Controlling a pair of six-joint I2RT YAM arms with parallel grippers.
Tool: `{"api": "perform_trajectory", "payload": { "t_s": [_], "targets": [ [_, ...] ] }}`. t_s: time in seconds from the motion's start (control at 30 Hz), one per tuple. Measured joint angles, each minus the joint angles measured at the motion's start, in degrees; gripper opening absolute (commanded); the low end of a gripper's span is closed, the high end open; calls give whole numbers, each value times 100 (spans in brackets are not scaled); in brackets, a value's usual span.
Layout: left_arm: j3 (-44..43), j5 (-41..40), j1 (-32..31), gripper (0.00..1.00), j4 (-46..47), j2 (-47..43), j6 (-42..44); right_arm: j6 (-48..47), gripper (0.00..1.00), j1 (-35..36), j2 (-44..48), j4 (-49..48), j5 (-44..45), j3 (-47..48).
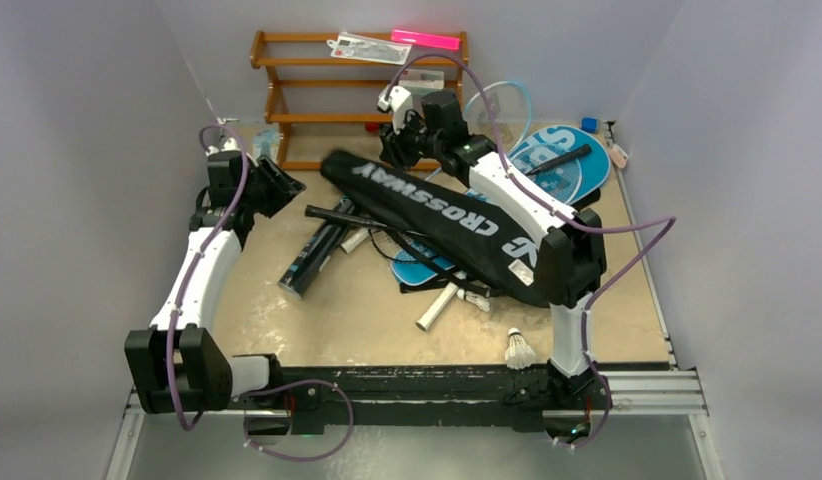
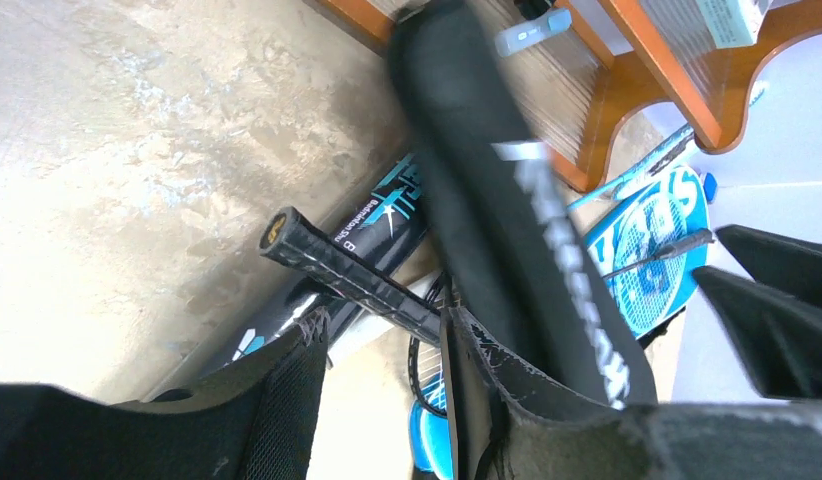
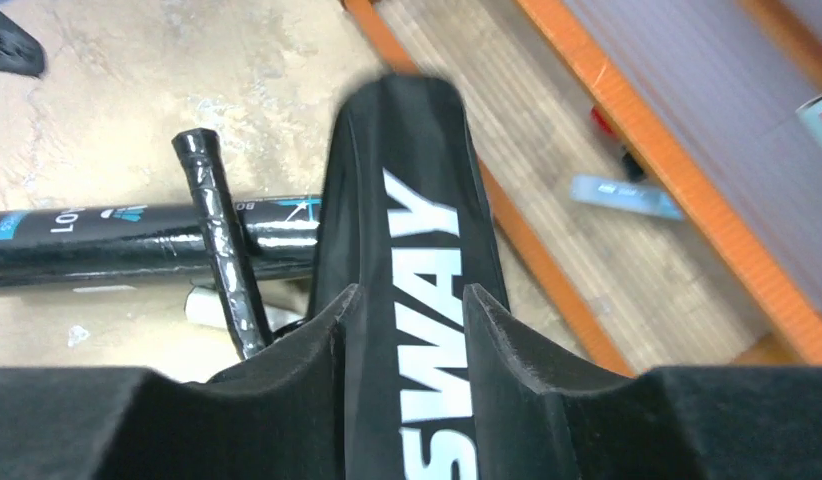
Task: Pack up the badminton gear
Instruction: Place the racket in the racket bag.
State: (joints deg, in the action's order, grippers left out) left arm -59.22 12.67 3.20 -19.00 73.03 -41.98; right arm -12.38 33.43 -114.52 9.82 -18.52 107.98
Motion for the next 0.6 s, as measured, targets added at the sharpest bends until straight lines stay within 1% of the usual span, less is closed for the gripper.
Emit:
{"api": "perform_trajectory", "payload": {
  "t_s": [0.03,0.1,0.17,0.27,0.3,0.37,0.4,0.5,0.6],
  "targets": [
    [37,-33,2,43,-13,-70,-2,20,51,0,-52,0,-22,-13],
    [81,-105,7,43,-33,-223,-2,81,61,0,-59,-7,-22,-155],
    [125,-157,9,43,-66,-439,2,214,69,0,59,-46,42,-452],
    [251,-177,13,44,-96,-798,15,472,81,0,560,-201,236,-1298],
    [326,-151,13,46,-85,-916,17,564,86,0,811,-282,339,-1661],
    [562,-57,11,49,-20,-1150,17,723,97,0,1346,-487,629,-2350],
    [809,9,-7,49,96,-1296,2,793,99,-2,1633,-636,820,-2702],
    [1189,24,-184,49,214,-1427,-33,1167,99,-46,2271,-1141,1506,-3499],
    [1464,-55,-605,49,216,-1453,-44,1663,99,-251,2656,-1912,2103,-4325]
  ]
}}
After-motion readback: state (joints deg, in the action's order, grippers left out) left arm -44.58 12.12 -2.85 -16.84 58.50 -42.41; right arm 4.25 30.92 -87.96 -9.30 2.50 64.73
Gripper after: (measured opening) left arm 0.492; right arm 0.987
